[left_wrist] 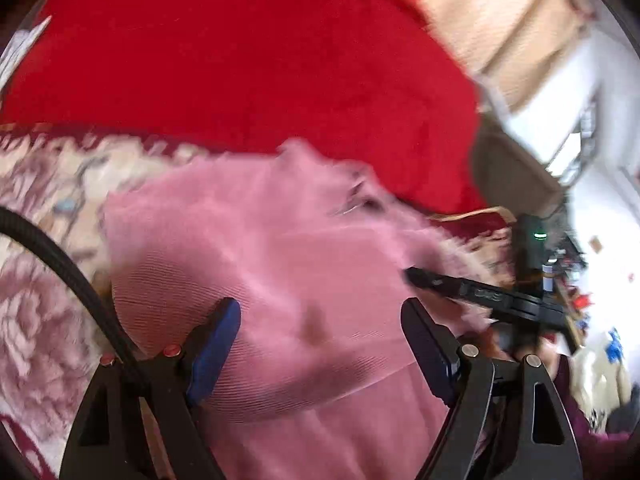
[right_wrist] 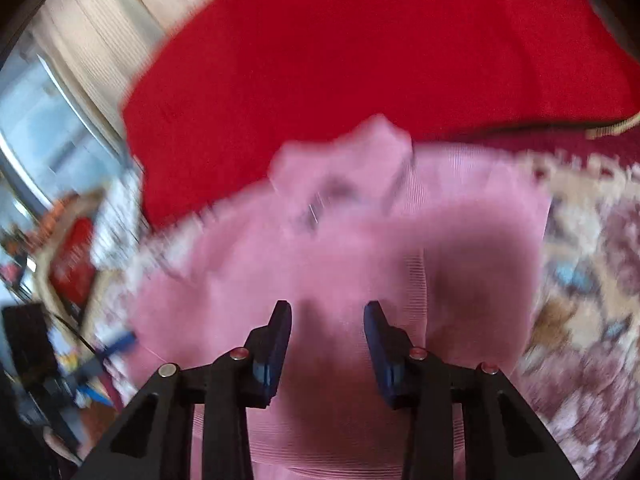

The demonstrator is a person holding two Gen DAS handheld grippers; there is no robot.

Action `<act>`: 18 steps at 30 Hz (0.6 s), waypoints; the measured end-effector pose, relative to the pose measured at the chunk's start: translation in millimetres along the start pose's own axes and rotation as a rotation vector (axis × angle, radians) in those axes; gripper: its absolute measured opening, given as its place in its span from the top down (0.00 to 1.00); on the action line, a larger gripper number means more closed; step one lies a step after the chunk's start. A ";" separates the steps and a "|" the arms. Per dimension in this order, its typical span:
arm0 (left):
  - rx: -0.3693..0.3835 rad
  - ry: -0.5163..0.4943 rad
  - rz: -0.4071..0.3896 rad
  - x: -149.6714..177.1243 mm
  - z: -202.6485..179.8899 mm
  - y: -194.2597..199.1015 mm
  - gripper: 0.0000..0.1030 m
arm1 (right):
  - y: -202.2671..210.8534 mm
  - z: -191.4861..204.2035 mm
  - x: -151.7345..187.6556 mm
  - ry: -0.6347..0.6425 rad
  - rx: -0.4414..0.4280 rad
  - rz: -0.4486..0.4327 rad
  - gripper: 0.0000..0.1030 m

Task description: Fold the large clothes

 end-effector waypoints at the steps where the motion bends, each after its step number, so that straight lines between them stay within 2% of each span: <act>1: -0.028 -0.005 0.042 1.8 -0.7 -8.3 0.20 | -2.1 0.6 1.8 0.011 0.015 -0.019 0.60; 2: -0.056 -0.029 0.062 2.6 -4.6 -12.8 0.20 | -0.4 2.9 2.3 0.024 0.020 -0.034 0.60; 5: -0.179 -0.184 0.103 4.1 -31.7 -20.1 0.20 | 3.5 5.1 2.3 0.025 0.029 -0.041 0.60; 7: -0.225 -0.240 0.117 4.5 -42.1 -23.4 0.20 | 8.2 4.0 1.1 0.012 0.022 -0.058 0.60; 9: -0.229 -0.254 0.104 1.9 -47.4 -22.4 0.20 | 15.3 3.5 0.0 0.005 0.006 -0.087 0.60; 12: -0.210 -0.224 0.033 -2.2 -49.1 -11.4 0.20 | 23.1 4.3 -4.2 -0.009 -0.004 -0.126 0.60; 14: -0.234 -0.213 -0.016 -8.2 -48.7 -7.1 0.20 | 21.1 1.7 -5.8 -0.017 0.000 -0.116 0.60; 16: -0.292 -0.228 0.014 -10.7 -47.9 -16.2 0.20 | 9.3 -2.6 -5.2 -0.027 0.038 -0.069 0.60; 18: -0.344 -0.246 0.113 -7.4 -42.5 -35.9 0.20 | 0.6 -5.1 -2.6 -0.022 0.065 -0.047 0.56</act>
Point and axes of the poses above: each gripper's, at about its wrist camera, not at the fingertips, and y roughly against the way its jaws point, z to its left, x to its underside, the point moved 1 cm from there along -y, roughly the way its jaws point, and after that the axes turned 14 degrees about -y, right-handed, at the moved point
